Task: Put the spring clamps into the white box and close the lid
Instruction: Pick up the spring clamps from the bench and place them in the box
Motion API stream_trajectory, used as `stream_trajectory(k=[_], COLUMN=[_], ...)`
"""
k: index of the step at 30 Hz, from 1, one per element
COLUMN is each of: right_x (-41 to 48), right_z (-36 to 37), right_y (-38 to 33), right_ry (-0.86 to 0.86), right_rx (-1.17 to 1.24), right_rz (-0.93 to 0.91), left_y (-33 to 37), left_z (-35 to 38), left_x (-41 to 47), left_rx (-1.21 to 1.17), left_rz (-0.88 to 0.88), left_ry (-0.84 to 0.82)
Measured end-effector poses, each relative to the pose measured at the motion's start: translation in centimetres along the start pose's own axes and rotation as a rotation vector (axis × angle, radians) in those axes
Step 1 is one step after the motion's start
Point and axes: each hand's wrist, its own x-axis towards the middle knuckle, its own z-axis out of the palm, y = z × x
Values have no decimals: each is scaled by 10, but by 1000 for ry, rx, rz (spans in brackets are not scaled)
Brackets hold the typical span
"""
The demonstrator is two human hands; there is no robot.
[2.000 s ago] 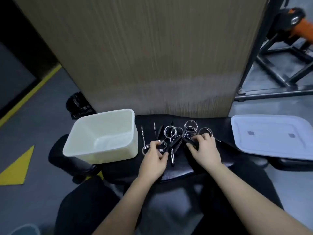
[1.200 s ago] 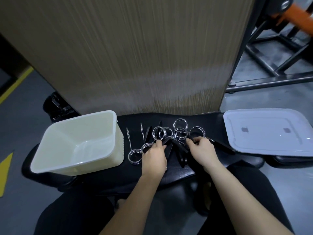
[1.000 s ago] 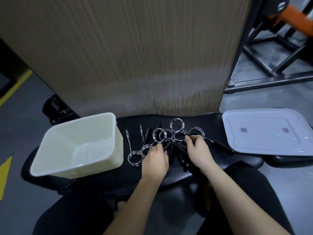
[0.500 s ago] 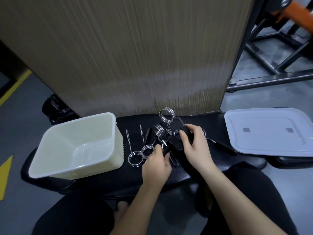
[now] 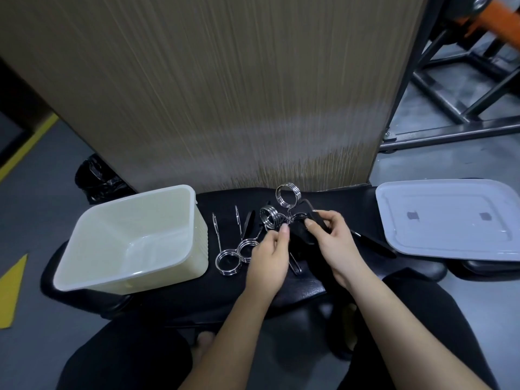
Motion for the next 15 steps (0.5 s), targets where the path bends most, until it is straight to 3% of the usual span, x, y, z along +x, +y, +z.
stream_trajectory(k=[3,9,15], right_x=[-1,3,5], right_z=[0,-6,-10], right_y=[-2,1,-10], right_ry=[-12,10,107], right_rx=[24,16,42], right_rz=[17,60,13], left_y=[16,33,23], left_z=[9,9,-24], left_x=[9,13,3], left_rx=[-73,-503,-786], left_rz=[-121,-386,-436], left_ry=[-84,-237,-187])
